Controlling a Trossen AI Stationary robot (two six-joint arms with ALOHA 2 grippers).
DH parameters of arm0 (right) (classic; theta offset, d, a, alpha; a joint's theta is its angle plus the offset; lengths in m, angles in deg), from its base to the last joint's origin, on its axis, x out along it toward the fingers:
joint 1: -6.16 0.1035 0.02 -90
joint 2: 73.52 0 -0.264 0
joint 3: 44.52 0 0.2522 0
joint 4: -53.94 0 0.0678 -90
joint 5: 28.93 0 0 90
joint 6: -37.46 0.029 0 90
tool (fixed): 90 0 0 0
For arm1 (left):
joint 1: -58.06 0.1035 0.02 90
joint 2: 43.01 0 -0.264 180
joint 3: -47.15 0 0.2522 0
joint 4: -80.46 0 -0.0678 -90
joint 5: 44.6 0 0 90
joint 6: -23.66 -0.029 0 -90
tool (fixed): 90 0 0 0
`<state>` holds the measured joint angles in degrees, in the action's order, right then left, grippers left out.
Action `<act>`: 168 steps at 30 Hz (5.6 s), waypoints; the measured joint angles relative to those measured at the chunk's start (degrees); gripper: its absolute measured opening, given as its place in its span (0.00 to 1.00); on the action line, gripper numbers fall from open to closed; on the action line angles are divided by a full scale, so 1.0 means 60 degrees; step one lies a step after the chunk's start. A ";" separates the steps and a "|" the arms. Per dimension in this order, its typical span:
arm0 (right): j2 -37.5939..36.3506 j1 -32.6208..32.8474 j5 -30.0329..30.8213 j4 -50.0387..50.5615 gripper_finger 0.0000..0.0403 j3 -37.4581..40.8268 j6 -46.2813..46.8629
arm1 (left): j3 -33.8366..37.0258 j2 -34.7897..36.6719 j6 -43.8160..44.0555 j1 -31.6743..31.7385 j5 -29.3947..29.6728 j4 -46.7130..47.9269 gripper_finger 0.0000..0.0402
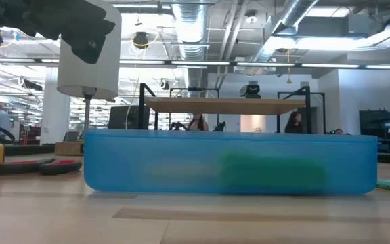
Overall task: Pack school essentials
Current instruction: Put the blue eraser into the blue supply box, then put the blue pencil into the blue supply box
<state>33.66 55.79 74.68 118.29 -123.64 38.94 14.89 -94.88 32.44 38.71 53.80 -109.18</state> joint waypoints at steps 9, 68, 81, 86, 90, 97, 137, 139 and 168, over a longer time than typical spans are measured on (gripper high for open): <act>0.0637 -0.0062 -0.0142 -0.0093 0.47 -0.0089 -0.0816 | 0.0000 0.0002 0.0007 -0.0001 0.0003 -0.0003 0.24; 0.0878 -0.0440 0.2902 0.3710 0.00 -0.3510 0.0608 | 0.0000 -0.0001 0.0120 -0.0002 0.0001 -0.0011 0.24; 0.0950 -0.1931 0.3504 -0.0281 0.00 -0.3898 -0.2418 | 0.0000 0.0001 0.0120 -0.0002 0.0000 -0.0010 0.24; 0.0940 -0.2694 0.2880 -0.0871 0.00 -0.3898 -0.2805 | 0.0000 -0.0001 0.0118 0.0000 0.0000 -0.0006 0.24; 0.0940 -0.3131 0.2202 -0.1416 0.00 -0.3687 -0.2830 | 0.0000 0.0000 0.0103 -0.0002 0.0000 -0.0006 0.24; 0.0947 -0.3687 0.0513 -0.1662 0.09 -0.3475 -0.2288 | 0.0000 -0.0001 0.0124 0.0000 -0.0001 -0.0007 0.24; -0.0891 -0.0603 0.1038 0.0277 0.47 -0.1493 0.9642 | 0.0000 0.0002 0.0126 0.0000 -0.0004 -0.0105 0.24; -0.1527 -0.0678 0.1026 -0.1015 0.46 -0.0354 0.9820 | 0.0000 0.0002 0.0071 -0.0001 -0.0004 -0.0108 0.24; -0.0149 -0.1750 -0.0866 -0.2976 0.46 0.0408 1.0178 | 0.0000 0.0002 0.0079 0.0000 0.0244 -0.0156 0.24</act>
<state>32.76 45.29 69.48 100.43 -121.20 100.00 14.89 -94.86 32.91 38.71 55.27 -110.12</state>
